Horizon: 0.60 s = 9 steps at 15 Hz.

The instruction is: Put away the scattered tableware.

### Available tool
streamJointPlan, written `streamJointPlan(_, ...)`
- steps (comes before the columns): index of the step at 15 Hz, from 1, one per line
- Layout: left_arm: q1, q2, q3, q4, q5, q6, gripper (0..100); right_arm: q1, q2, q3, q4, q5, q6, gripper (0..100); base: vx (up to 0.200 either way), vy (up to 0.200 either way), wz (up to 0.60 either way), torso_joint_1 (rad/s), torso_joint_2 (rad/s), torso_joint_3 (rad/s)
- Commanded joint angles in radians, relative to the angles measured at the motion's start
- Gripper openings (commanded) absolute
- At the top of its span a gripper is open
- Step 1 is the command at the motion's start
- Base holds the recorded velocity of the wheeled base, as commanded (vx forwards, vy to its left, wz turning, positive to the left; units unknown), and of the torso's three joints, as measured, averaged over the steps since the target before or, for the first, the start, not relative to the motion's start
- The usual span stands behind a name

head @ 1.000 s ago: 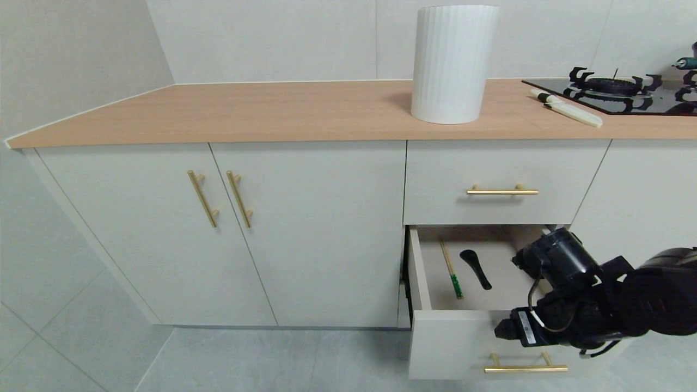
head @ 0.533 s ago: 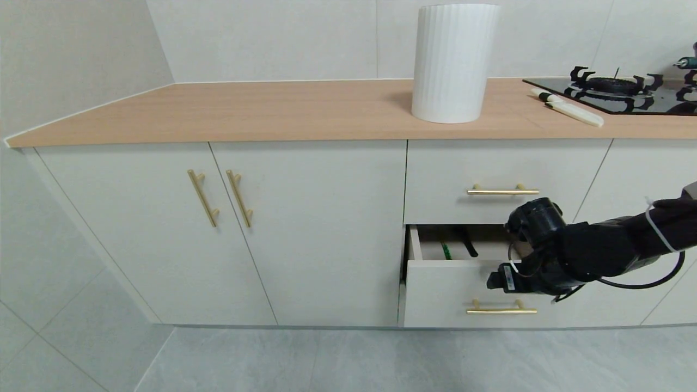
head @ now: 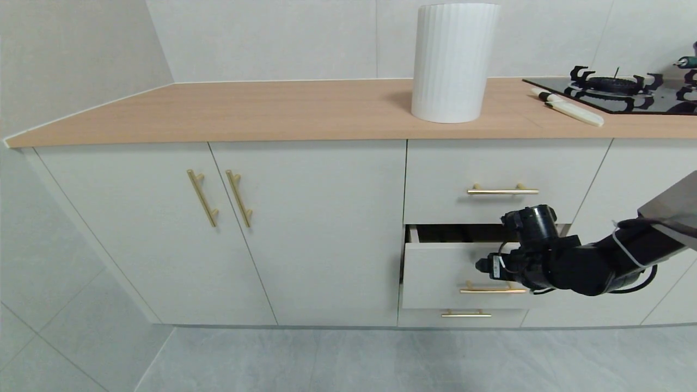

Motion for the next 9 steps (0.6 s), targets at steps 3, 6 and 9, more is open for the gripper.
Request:
streamJointPlan(3,0.001,0.000,0.000,0.000,0.001,-0.002,100,0.001,0.089,0.038,-0.239,-0.061,-0.002,100,0.000,0.000,0.00,0.000,0.00,0.000)
streamJointPlan(6,0.001,0.000,0.000,0.000,0.001,0.000,100,-0.002,0.112,0.057,-0.367,-0.065,-0.005,100,0.000,0.000,0.00,0.000,0.00,0.000)
streamJointPlan(9,0.000,0.000,0.000,0.000,0.001,-0.002,100,-0.022,0.134,0.042,-0.416,-0.070,-0.008,100,0.000,0.000,0.00,0.000,0.00,0.000)
